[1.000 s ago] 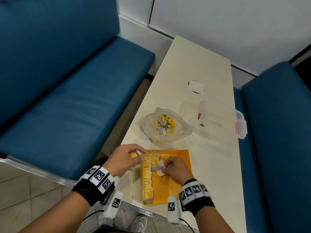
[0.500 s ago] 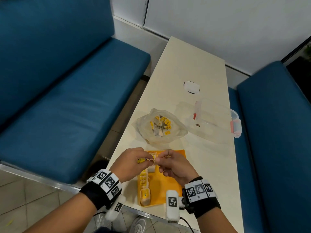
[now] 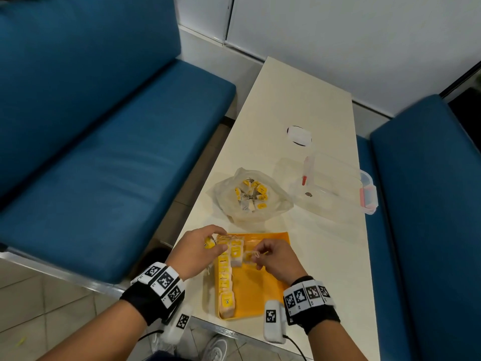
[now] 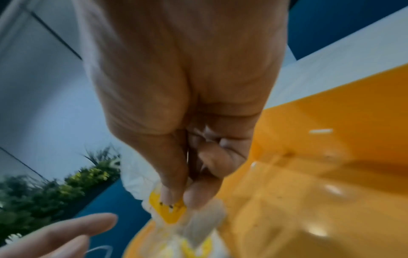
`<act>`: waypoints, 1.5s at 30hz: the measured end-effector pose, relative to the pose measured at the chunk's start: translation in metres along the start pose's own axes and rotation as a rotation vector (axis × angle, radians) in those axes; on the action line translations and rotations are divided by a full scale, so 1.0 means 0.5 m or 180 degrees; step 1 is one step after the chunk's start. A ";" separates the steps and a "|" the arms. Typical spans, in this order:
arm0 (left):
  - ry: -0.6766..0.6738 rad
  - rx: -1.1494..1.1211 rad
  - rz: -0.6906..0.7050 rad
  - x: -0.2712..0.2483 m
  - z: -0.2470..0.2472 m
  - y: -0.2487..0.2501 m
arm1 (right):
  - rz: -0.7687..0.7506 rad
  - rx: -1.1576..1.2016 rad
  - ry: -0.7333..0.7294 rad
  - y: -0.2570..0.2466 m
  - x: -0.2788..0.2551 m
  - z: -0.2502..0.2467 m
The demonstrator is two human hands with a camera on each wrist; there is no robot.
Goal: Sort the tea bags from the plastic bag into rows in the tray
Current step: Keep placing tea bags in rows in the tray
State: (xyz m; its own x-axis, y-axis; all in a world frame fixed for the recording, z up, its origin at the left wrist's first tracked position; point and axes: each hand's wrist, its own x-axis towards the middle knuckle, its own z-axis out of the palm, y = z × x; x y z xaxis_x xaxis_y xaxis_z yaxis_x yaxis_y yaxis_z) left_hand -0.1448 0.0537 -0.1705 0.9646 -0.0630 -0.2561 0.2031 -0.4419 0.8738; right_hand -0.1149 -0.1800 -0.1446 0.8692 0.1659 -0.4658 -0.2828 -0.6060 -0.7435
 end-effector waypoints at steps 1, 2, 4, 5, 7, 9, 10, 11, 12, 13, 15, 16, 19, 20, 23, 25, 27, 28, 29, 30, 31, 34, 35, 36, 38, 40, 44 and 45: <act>0.0025 0.0028 -0.0072 0.000 0.000 -0.008 | 0.0129 -0.0058 -0.0127 0.009 0.003 -0.002; 0.0039 0.0082 -0.0131 0.000 0.002 -0.014 | 0.0263 -0.0068 -0.0285 0.015 0.007 -0.002; 0.0055 0.0141 -0.0250 0.000 0.009 -0.026 | 0.0532 -0.0110 -0.0624 0.022 0.016 0.005; 0.0063 0.0126 -0.0305 0.000 0.013 -0.031 | 0.0644 -0.0178 -0.0758 0.023 0.022 0.010; 0.0058 0.0134 -0.0338 0.002 0.020 -0.038 | 0.0803 -0.0280 -0.0859 0.029 0.035 0.024; 0.0033 0.0185 -0.0325 0.002 0.024 -0.040 | 0.0905 -0.0198 -0.0740 0.038 0.047 0.039; 0.0029 0.0188 -0.0324 0.001 0.025 -0.039 | 0.0928 -0.0094 -0.0660 0.041 0.052 0.047; 0.0025 0.0180 -0.0336 0.001 0.025 -0.040 | 0.0927 0.0043 -0.0576 0.043 0.057 0.054; 0.0022 0.0161 -0.0351 0.000 0.025 -0.040 | 0.0911 0.0167 -0.0488 0.043 0.060 0.059; 0.0024 0.0140 -0.0373 0.000 0.024 -0.040 | 0.0882 0.0259 -0.0407 0.043 0.063 0.064; 0.0019 0.0127 -0.0385 0.001 0.024 -0.042 | 0.0847 0.0341 -0.0294 0.039 0.065 0.073; 0.0013 0.0128 -0.0377 0.001 0.024 -0.043 | 0.0840 0.0364 -0.0257 0.038 0.067 0.077; 0.0034 0.0111 -0.0375 0.002 0.026 -0.045 | 0.0826 0.0479 -0.0151 0.039 0.072 0.085; 0.0040 0.0112 -0.0389 0.002 0.027 -0.047 | 0.0827 0.0534 -0.0114 0.038 0.073 0.087; 0.0071 0.0094 -0.0398 0.002 0.028 -0.047 | 0.0810 0.0724 0.0022 0.038 0.078 0.093; 0.0062 0.0093 -0.0391 0.001 0.027 -0.045 | 0.0800 0.0758 0.0071 0.037 0.076 0.097; 0.0050 0.0068 -0.0440 0.001 0.026 -0.045 | 0.0832 0.0818 0.0110 0.035 0.071 0.095; 0.0046 0.0022 -0.0484 0.001 0.025 -0.047 | 0.0851 0.0841 0.0137 0.033 0.068 0.093; 0.0041 -0.0072 -0.0502 0.000 0.022 -0.045 | 0.0832 0.0802 0.0194 0.032 0.064 0.090; 0.0039 -0.0240 -0.0509 -0.001 0.020 -0.042 | 0.0769 0.0664 0.0285 0.028 0.059 0.084; 0.0027 -0.0467 -0.0507 -0.004 0.016 -0.033 | 0.0637 0.0486 0.0387 0.024 0.056 0.078; -0.0063 -0.1024 -0.0487 -0.012 0.006 -0.002 | 0.0076 0.0228 0.0456 -0.013 0.032 0.061; -0.0072 -0.1066 -0.0458 -0.013 0.004 0.005 | -0.0047 0.0307 0.0356 -0.034 0.020 0.059; -0.0097 -0.1100 -0.0413 -0.012 0.003 0.010 | -0.0072 0.0399 0.0191 -0.055 0.009 0.059; -0.0178 -0.1146 -0.0371 -0.007 0.007 0.015 | 0.0070 0.0508 -0.0210 -0.094 -0.010 0.062; -0.0231 -0.1158 -0.0376 -0.004 0.011 0.027 | 0.0188 0.0444 -0.0473 -0.114 -0.017 0.071; -0.0306 -0.1187 -0.0380 0.001 0.012 0.033 | 0.0196 0.0469 -0.0300 -0.126 -0.014 0.082; -0.0327 -0.1192 -0.0367 0.001 0.011 0.032 | 0.0224 0.0539 -0.0216 -0.128 -0.014 0.080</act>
State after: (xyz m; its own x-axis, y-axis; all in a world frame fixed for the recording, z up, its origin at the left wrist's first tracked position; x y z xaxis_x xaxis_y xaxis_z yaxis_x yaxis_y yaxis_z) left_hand -0.1421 0.0415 -0.1591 0.9140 -0.1295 -0.3846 0.3744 -0.0960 0.9223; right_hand -0.1192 -0.1112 -0.1132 0.8171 0.1835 -0.5465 -0.4111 -0.4792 -0.7755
